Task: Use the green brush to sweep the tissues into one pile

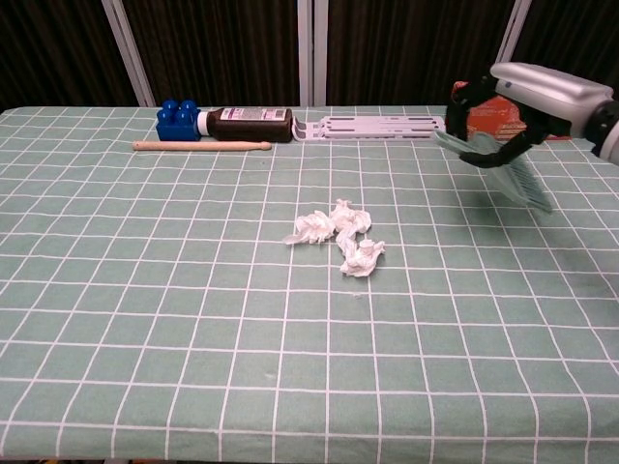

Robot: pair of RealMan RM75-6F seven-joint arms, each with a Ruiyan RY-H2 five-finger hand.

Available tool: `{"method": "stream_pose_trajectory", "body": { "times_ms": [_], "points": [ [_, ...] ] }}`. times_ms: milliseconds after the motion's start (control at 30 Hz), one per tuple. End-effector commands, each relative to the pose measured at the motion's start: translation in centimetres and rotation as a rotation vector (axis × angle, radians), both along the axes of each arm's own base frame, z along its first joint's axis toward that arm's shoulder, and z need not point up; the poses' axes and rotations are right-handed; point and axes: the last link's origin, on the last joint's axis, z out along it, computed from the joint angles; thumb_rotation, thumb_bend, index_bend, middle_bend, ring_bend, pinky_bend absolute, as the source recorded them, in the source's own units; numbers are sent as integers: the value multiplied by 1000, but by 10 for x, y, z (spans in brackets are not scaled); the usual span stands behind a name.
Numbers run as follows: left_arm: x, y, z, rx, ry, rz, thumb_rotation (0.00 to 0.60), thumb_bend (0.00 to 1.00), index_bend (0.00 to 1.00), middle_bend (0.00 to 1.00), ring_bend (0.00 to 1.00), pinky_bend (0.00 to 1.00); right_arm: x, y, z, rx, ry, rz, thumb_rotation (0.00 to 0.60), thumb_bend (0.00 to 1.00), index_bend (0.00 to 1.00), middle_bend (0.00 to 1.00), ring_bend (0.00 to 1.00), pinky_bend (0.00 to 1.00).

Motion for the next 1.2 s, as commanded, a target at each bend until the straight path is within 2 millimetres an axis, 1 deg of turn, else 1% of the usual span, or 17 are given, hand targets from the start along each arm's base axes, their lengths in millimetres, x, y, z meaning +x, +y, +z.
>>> {"method": "stream_pose_trajectory", "body": {
  "times_ms": [33, 100, 167, 233, 300, 367, 400, 433, 567, 700, 733, 800, 900, 1033, 1133, 1200],
  "points": [
    [0, 0, 0, 1, 1, -2, 600, 0, 122, 77, 45, 53, -41, 2, 9, -24, 210, -116, 600, 440, 609, 598, 256, 86],
    [1, 0, 1, 2, 1, -2, 600, 0, 122, 77, 44, 53, -46, 1, 6, -29, 272, -120, 600, 434, 583, 579, 239, 85],
    [0, 0, 1, 2, 3, 1, 600, 0, 122, 77, 44, 53, -51, 1, 1, -27, 324, -131, 600, 417, 538, 548, 212, 77],
    [0, -1, 1, 1, 2, 6, 600, 0, 122, 77, 44, 53, -54, 1, -4, -19, 360, -149, 600, 381, 418, 477, 160, 52],
    [0, -1, 1, 1, 1, 8, 600, 0, 122, 77, 44, 54, -56, 3, -6, -7, 375, -169, 600, 351, 257, 372, 92, 19],
    [-1, -1, 0, -1, 1, 10, 600, 0, 122, 77, 45, 53, -56, 7, -5, 0, 372, -185, 600, 338, 140, 285, 40, 2],
    [-1, -1, 0, -1, 0, 10, 600, 0, 122, 77, 45, 53, -55, 9, -3, -6, 361, -189, 600, 336, 100, 253, 25, 0],
    [-1, -1, 0, -2, 0, 11, 600, 0, 122, 77, 44, 53, -55, 11, 0, -13, 353, -191, 600, 336, 83, 239, 20, 0],
    [-2, 0, 0, 2, -1, 10, 600, 0, 122, 77, 45, 53, -58, 23, 22, -58, 297, -207, 600, 336, 60, 211, 18, 0],
    [-3, 1, -2, 15, 5, 5, 600, 0, 122, 77, 45, 53, -61, 50, 56, -162, 192, -217, 600, 333, 55, 205, 18, 0],
    [-4, 1, -2, 17, 8, 5, 600, 0, 122, 77, 45, 54, -63, 62, 68, -198, 158, -222, 600, 332, 56, 204, 18, 0],
    [-4, 2, -4, 18, 10, 4, 600, 0, 122, 77, 45, 54, -66, 81, 83, -246, 115, -235, 600, 331, 55, 194, 18, 0],
    [-5, 4, -6, 21, 16, -1, 600, 0, 122, 77, 44, 53, -71, 121, 107, -311, 67, -261, 600, 330, 55, 174, 9, 0],
    [-5, 6, -11, 20, 8, -6, 600, 0, 122, 77, 44, 54, -76, 162, 128, -373, 43, -301, 600, 329, 55, 167, 3, 0],
    [-4, 7, -13, 23, 8, -7, 600, 0, 122, 77, 44, 54, -81, 184, 137, -400, 16, -333, 600, 330, 55, 168, 3, 0],
    [-4, 7, -14, 28, 9, -11, 600, 0, 122, 77, 45, 53, -83, 190, 140, -406, 3, -342, 600, 331, 55, 172, 3, 0]
  ]
}}
